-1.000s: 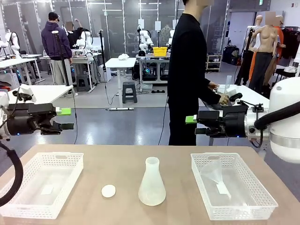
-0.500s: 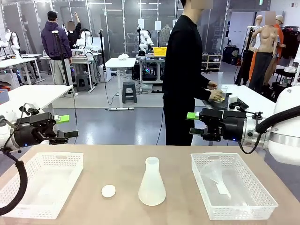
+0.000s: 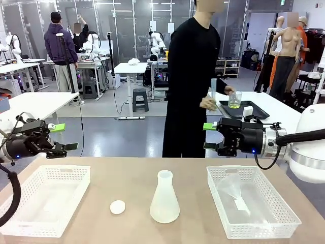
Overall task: Prepare the solutions needed for the experiment.
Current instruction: Pick up the Plastic Funnel and insert it into the Big flask.
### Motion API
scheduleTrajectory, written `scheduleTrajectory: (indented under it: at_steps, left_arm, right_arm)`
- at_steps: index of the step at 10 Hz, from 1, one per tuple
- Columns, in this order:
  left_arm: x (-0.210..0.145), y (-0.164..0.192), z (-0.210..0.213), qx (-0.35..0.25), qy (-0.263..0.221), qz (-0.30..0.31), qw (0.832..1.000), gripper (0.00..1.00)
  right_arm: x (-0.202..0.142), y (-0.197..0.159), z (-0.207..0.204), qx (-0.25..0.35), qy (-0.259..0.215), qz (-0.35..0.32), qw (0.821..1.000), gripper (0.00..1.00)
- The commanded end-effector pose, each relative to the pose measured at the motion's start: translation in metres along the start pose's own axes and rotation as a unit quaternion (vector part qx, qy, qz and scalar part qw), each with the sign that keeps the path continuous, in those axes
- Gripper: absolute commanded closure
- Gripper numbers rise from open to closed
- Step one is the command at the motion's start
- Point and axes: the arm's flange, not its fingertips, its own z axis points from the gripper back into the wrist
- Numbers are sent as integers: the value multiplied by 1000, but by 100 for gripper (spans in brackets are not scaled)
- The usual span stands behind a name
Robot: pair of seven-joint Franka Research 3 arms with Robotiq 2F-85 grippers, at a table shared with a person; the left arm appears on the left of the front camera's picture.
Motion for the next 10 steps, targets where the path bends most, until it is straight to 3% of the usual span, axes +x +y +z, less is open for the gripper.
scheduleTrajectory:
  at_steps: [1, 5, 10]
  left_arm:
    - [15, -4, -2, 13, 40, 14, 999, 0]
    - [21, -2, -10, 41, 93, 71, 992, 0]
    - [14, -1, -11, 31, 83, 65, 994, 0]
  right_arm:
    - [12, 2, 3, -12, 37, -10, 999, 0]
    - [11, 5, 4, -9, 93, -20, 995, 0]
    - [5, 2, -1, 1, 87, -8, 996, 0]
